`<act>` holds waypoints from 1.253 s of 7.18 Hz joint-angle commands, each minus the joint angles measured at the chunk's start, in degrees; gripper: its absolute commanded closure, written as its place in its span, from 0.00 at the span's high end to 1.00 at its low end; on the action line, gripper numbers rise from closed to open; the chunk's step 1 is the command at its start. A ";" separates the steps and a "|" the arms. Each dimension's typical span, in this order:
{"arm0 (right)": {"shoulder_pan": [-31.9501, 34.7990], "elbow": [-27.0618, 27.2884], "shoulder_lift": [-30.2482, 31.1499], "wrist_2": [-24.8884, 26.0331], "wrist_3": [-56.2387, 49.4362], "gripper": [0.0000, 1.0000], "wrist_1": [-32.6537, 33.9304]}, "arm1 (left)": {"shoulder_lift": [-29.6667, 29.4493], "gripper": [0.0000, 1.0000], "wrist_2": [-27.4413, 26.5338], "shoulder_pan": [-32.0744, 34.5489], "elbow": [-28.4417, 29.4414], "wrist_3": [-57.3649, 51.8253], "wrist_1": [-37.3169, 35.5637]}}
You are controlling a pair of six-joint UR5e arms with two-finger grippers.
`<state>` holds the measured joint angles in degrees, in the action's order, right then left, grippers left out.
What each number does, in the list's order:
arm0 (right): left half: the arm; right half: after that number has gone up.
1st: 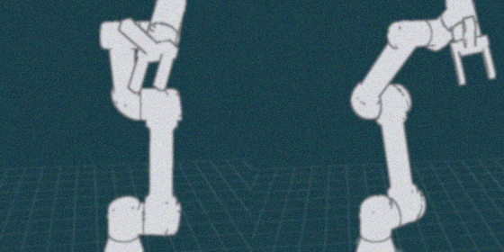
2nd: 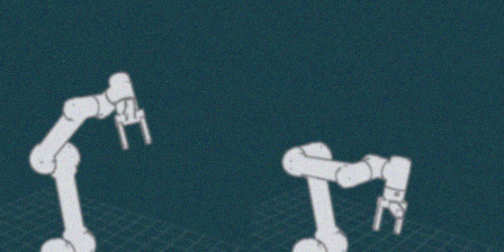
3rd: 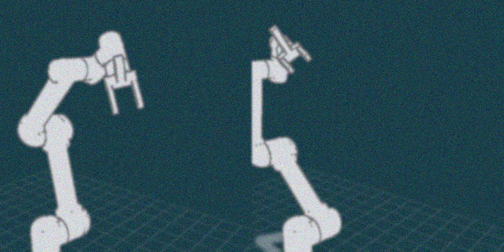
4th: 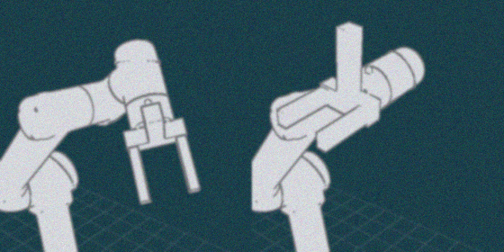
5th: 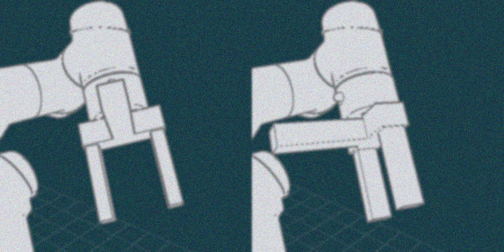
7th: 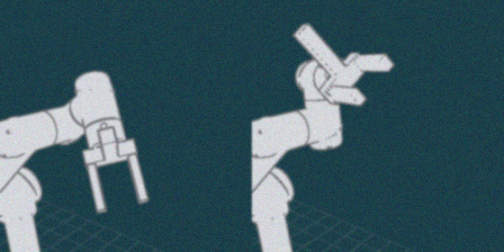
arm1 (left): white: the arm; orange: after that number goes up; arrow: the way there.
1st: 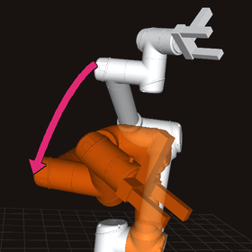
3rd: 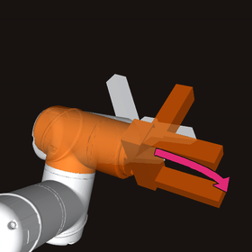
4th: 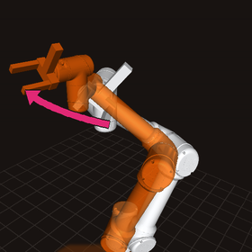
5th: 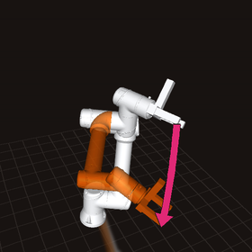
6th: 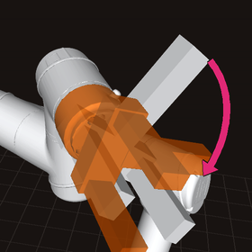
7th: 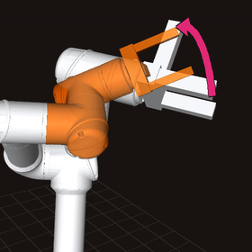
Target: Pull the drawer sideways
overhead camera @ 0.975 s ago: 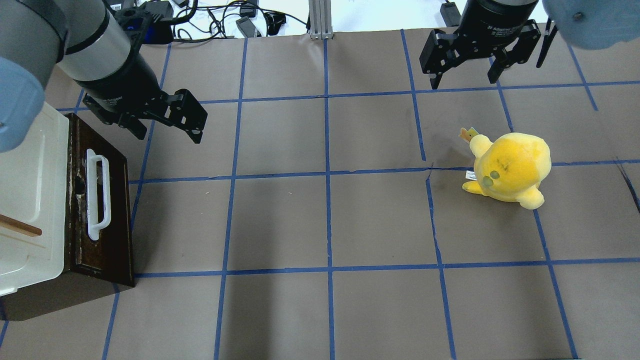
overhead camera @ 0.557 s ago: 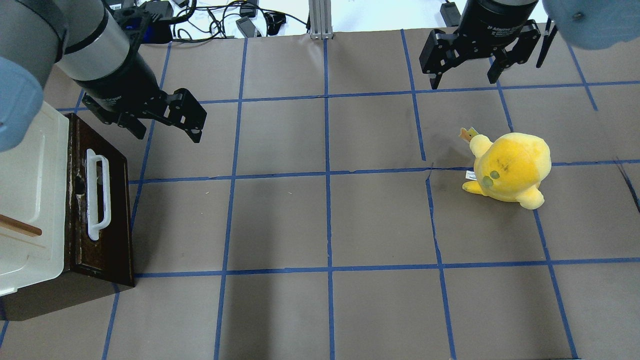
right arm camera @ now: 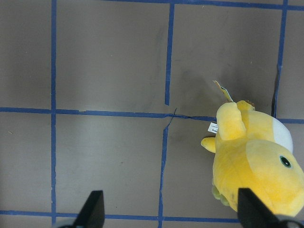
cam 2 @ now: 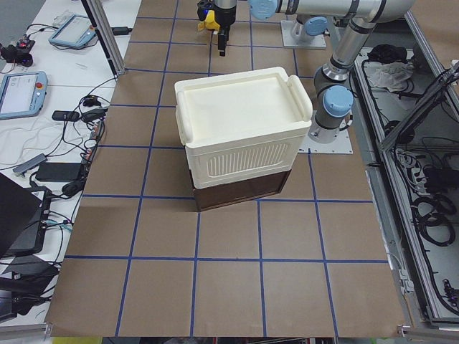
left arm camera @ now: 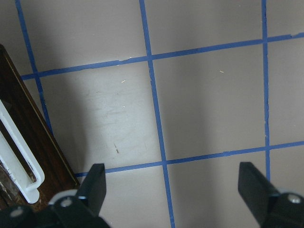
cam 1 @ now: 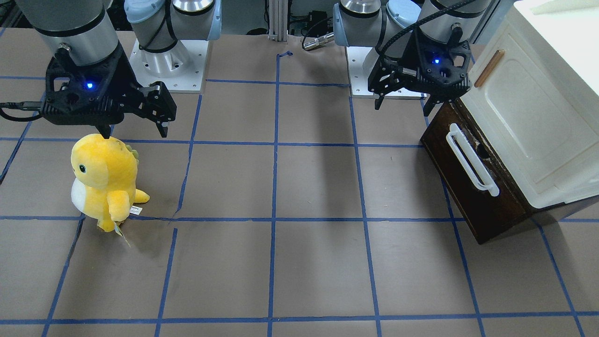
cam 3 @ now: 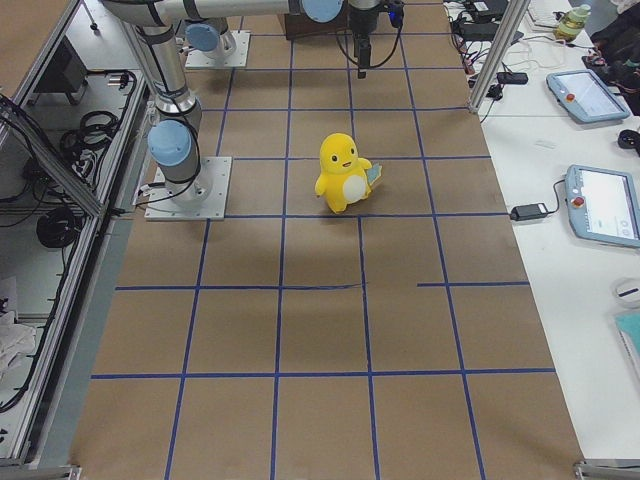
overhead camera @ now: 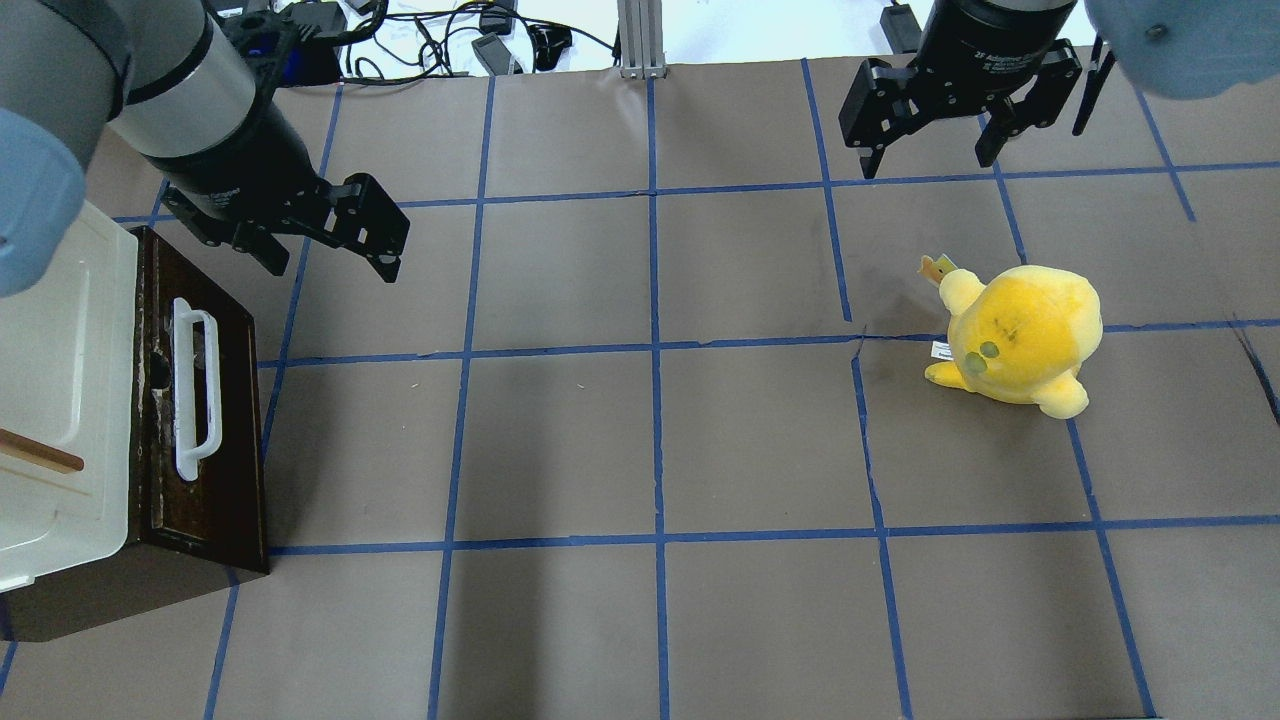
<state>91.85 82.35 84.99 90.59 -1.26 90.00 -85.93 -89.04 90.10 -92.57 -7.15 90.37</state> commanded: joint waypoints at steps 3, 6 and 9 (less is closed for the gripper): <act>0.00 0.00 0.00 -0.06 -0.05 1.00 0.00 | -1.34 1.00 -0.35 -0.18 -0.41 0.55 -1.06; 0.00 0.00 0.00 -0.06 0.03 1.00 0.00 | -1.53 1.00 -0.43 0.08 -1.81 3.98 -1.24; 0.00 0.00 0.00 0.02 0.03 1.00 0.00 | -4.06 1.00 -5.23 0.43 -3.40 9.14 -6.86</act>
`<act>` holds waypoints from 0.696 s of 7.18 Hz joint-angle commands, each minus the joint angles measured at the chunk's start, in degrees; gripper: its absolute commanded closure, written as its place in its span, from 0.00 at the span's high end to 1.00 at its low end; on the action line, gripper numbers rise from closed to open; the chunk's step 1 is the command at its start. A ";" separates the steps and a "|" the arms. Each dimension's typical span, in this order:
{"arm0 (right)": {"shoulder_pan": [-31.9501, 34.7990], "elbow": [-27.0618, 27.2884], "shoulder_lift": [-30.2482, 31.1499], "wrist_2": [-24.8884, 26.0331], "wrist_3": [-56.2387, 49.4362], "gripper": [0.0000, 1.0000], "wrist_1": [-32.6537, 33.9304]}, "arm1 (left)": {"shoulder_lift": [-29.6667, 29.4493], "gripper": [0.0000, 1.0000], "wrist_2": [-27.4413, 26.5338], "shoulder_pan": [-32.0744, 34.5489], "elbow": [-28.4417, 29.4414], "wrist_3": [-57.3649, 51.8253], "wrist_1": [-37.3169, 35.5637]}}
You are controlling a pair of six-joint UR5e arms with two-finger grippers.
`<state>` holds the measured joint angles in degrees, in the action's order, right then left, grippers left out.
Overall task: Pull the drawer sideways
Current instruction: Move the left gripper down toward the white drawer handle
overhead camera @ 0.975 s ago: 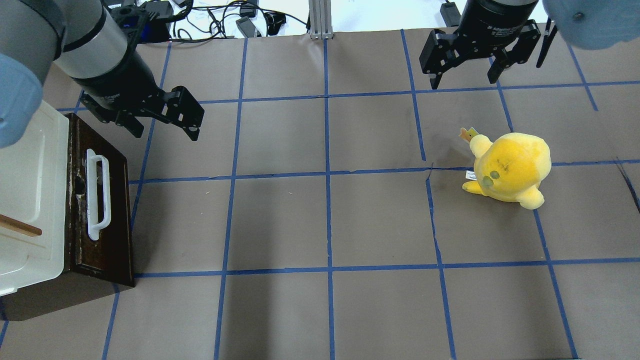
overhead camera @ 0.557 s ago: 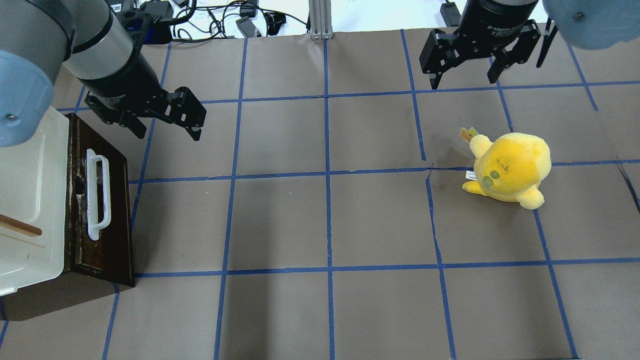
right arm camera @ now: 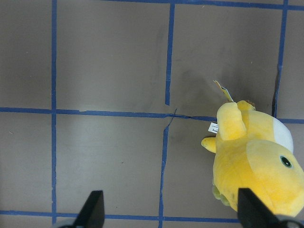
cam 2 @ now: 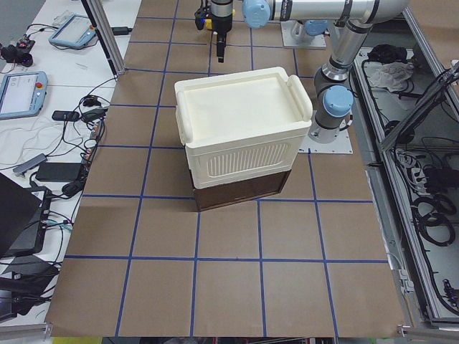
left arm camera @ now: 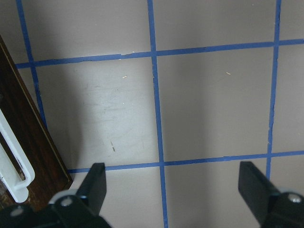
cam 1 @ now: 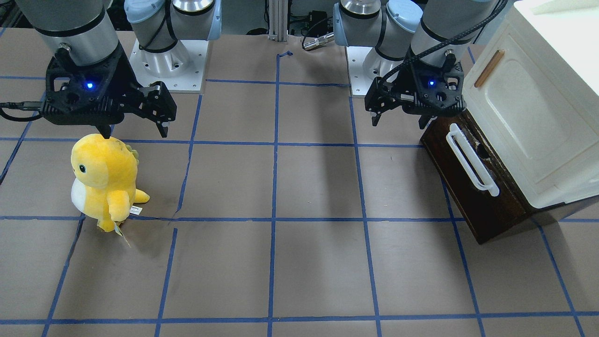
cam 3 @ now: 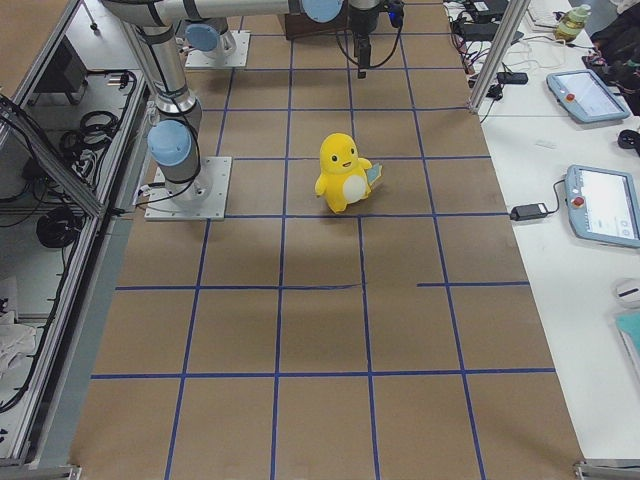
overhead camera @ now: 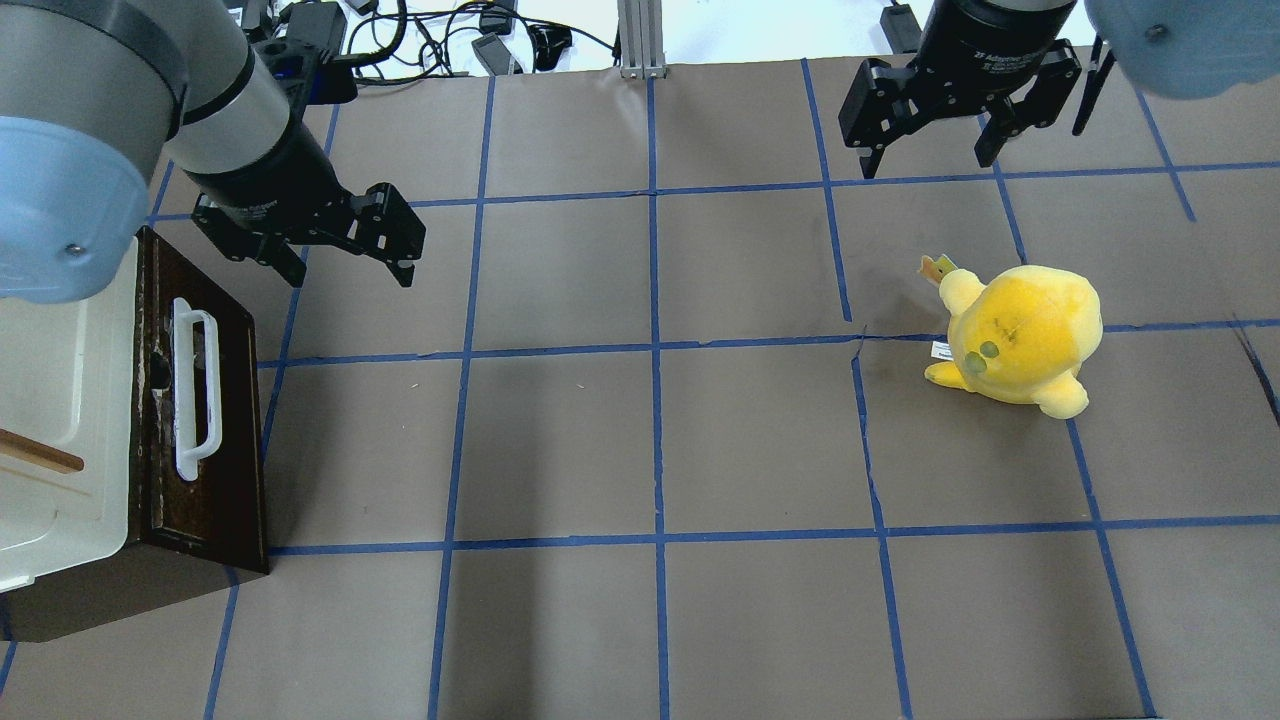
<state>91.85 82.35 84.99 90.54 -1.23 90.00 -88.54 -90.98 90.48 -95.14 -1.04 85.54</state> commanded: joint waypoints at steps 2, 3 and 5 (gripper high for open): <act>0.00 0.00 0.00 -0.02 0.00 1.00 0.00 | -5.40 1.00 -7.78 0.57 -1.54 9.27 -2.13; 0.00 0.00 0.00 0.07 0.00 1.00 0.00 | -7.16 1.00 -14.16 2.40 -1.54 11.05 -2.31; 0.00 0.00 0.00 -0.02 0.00 1.00 0.00 | -12.33 1.00 -17.72 4.44 -1.54 19.92 -2.66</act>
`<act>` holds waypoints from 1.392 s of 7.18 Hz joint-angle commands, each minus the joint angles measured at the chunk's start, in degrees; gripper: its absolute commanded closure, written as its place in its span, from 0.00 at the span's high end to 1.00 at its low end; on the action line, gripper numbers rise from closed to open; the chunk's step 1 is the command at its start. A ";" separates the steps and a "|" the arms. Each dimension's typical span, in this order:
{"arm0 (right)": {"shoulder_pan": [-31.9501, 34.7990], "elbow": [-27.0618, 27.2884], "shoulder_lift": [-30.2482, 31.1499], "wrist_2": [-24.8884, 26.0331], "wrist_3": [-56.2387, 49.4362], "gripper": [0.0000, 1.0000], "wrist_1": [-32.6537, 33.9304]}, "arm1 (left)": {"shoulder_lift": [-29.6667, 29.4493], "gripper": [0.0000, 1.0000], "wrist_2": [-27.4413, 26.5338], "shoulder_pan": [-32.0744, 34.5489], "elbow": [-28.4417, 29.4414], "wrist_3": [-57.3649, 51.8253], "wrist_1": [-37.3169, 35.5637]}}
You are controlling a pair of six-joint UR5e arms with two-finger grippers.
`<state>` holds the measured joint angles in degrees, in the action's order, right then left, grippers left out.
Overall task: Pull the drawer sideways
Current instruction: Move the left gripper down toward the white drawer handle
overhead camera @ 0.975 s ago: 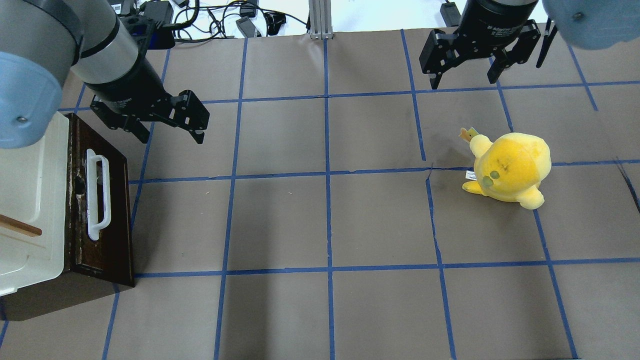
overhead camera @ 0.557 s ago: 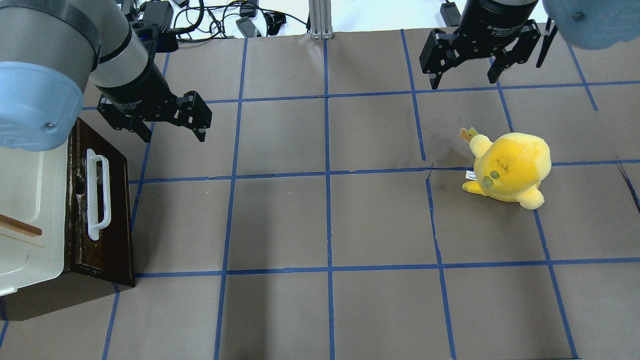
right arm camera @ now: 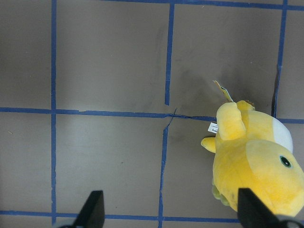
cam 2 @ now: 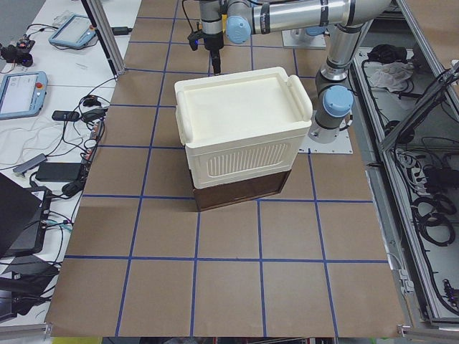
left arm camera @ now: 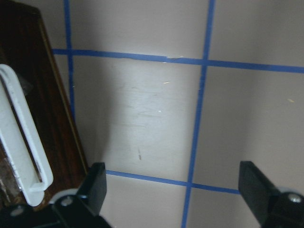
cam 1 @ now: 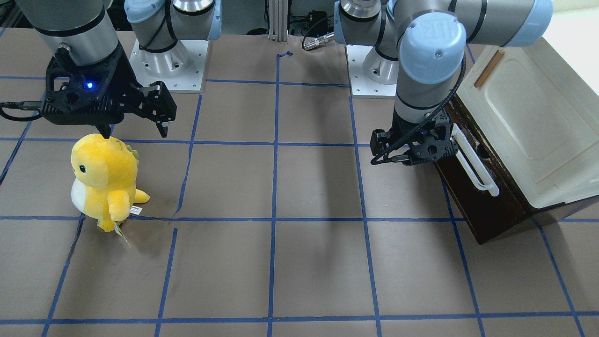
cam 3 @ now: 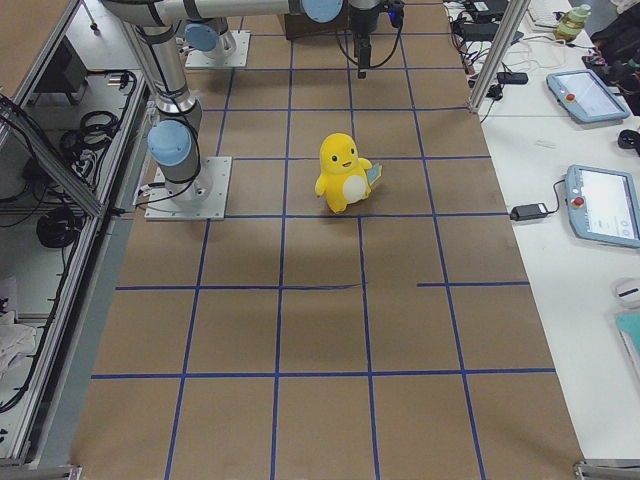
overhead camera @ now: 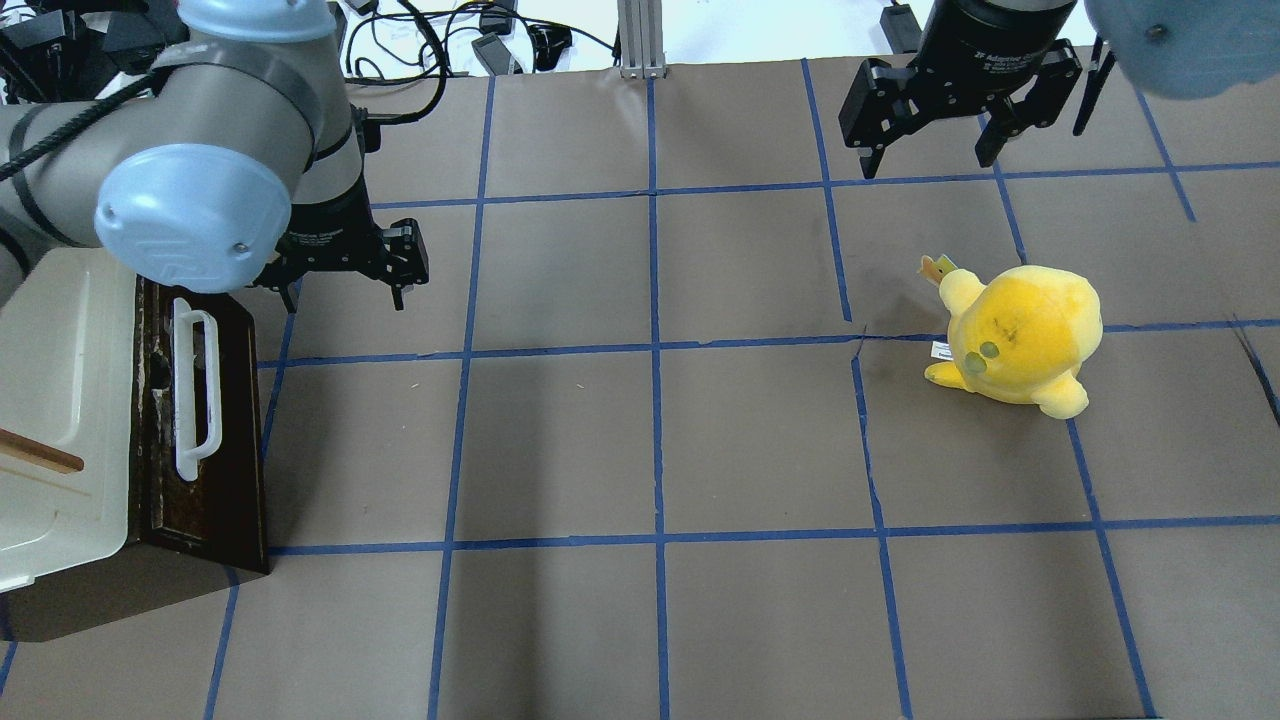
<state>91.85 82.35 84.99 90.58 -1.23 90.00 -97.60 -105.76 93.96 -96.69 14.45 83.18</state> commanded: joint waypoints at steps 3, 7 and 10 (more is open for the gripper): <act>0.00 0.00 0.00 -0.06 0.00 1.00 0.00 | -7.59 1.00 -16.13 1.32 -0.60 4.80 -0.12; 0.00 0.00 0.00 0.03 0.00 1.00 0.00 | -10.14 1.00 -22.65 0.26 -3.15 18.82 -0.65; 0.00 0.00 0.00 0.03 0.00 1.00 0.00 | -10.59 1.00 -22.74 -4.81 -3.15 19.92 -0.74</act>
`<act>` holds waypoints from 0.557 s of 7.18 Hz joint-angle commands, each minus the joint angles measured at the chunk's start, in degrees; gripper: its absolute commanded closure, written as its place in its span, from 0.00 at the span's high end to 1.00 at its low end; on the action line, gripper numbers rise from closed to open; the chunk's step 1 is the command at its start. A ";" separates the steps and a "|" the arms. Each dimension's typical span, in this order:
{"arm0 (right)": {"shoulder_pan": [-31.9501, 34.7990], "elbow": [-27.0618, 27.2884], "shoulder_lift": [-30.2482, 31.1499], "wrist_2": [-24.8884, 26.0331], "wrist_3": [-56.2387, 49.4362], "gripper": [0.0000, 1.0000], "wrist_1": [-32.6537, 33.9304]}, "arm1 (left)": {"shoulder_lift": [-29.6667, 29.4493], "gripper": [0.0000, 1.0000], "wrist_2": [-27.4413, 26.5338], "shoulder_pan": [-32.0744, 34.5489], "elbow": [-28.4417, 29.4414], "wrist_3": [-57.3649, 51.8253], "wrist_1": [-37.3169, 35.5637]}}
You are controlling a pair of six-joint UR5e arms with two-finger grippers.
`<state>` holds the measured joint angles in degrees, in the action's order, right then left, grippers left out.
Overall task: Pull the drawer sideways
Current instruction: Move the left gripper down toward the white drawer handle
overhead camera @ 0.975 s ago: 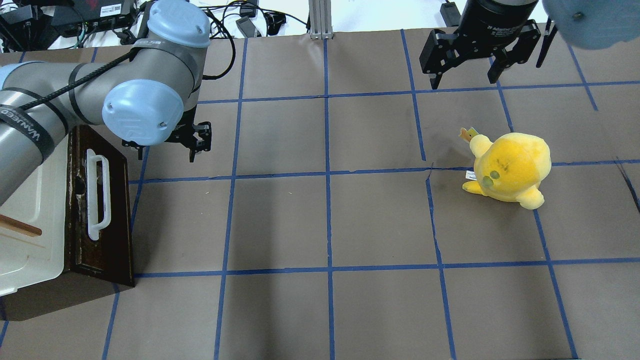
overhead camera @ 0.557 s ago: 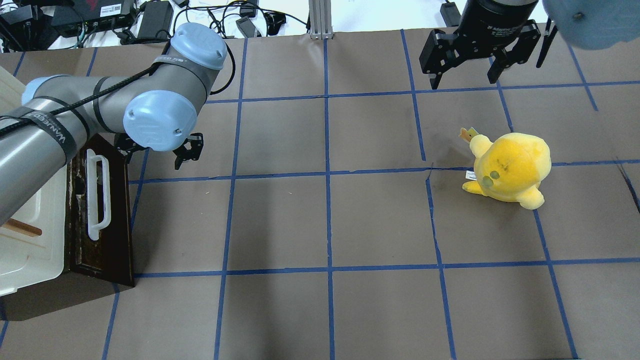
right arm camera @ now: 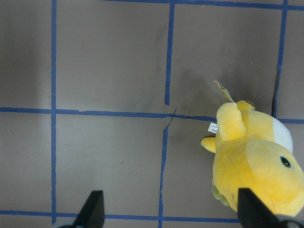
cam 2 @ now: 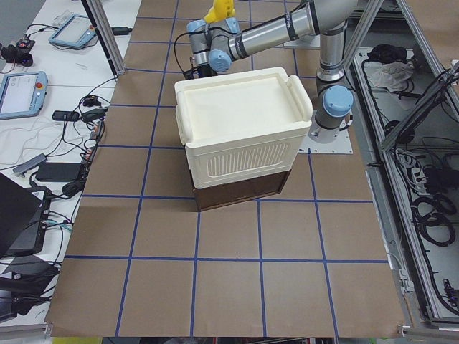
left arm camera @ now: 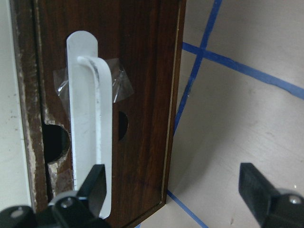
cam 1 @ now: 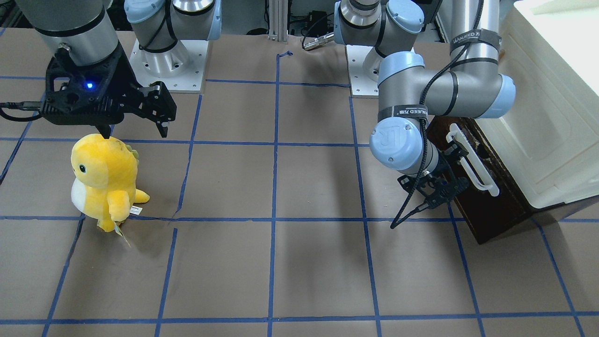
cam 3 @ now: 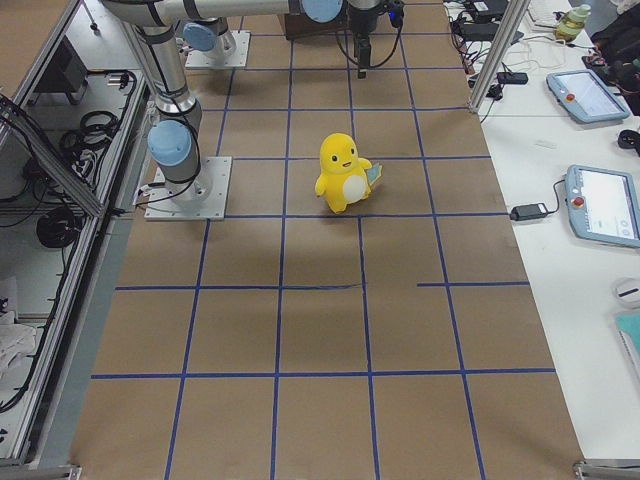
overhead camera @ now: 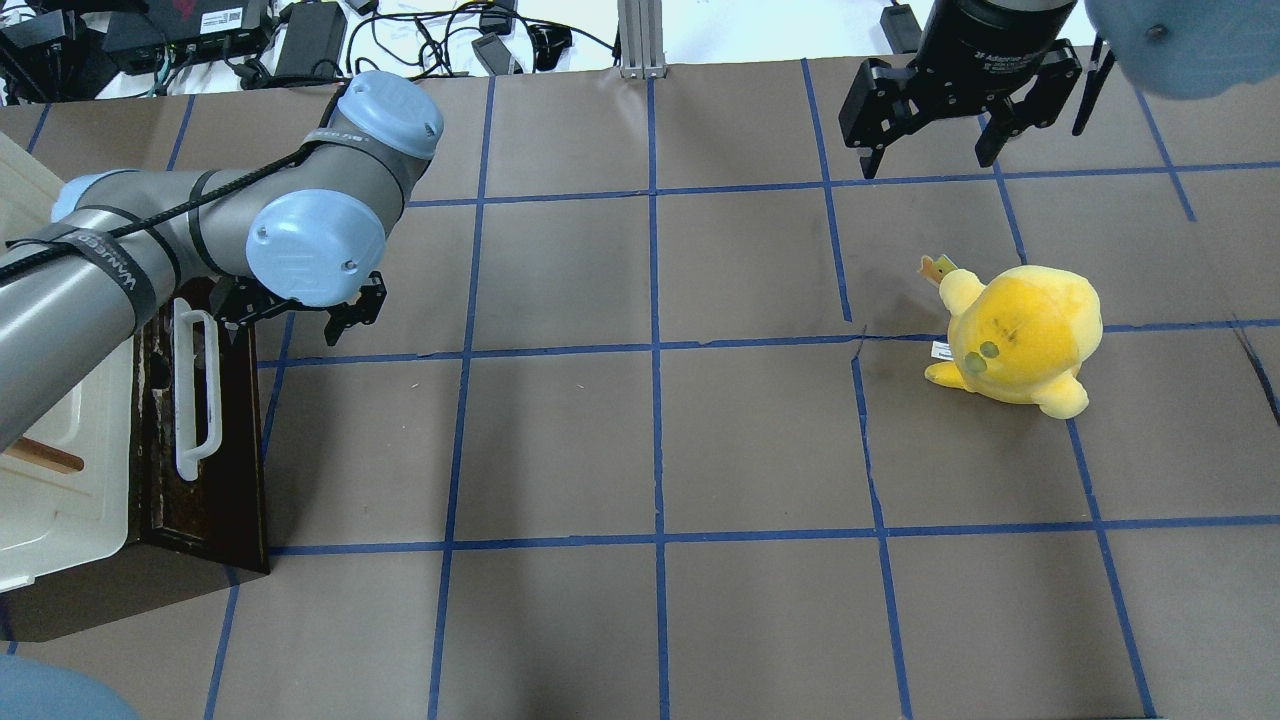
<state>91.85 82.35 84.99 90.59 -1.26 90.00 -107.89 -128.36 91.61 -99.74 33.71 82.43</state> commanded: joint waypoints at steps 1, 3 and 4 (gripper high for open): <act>0.00 0.00 0.00 -0.06 0.03 1.00 0.00 | -0.21 1.00 -0.23 -2.75 -0.02 2.83 0.01; 0.00 0.00 0.00 -0.06 0.03 1.00 0.00 | -0.83 1.00 0.21 -2.76 -0.02 7.06 0.10; 0.00 0.00 0.00 0.02 0.03 1.00 0.00 | -0.65 1.00 -0.05 -2.76 -0.11 6.89 1.14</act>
<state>91.85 82.35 84.99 90.55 -1.23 90.00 -108.58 -128.29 88.91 -99.80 40.05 82.77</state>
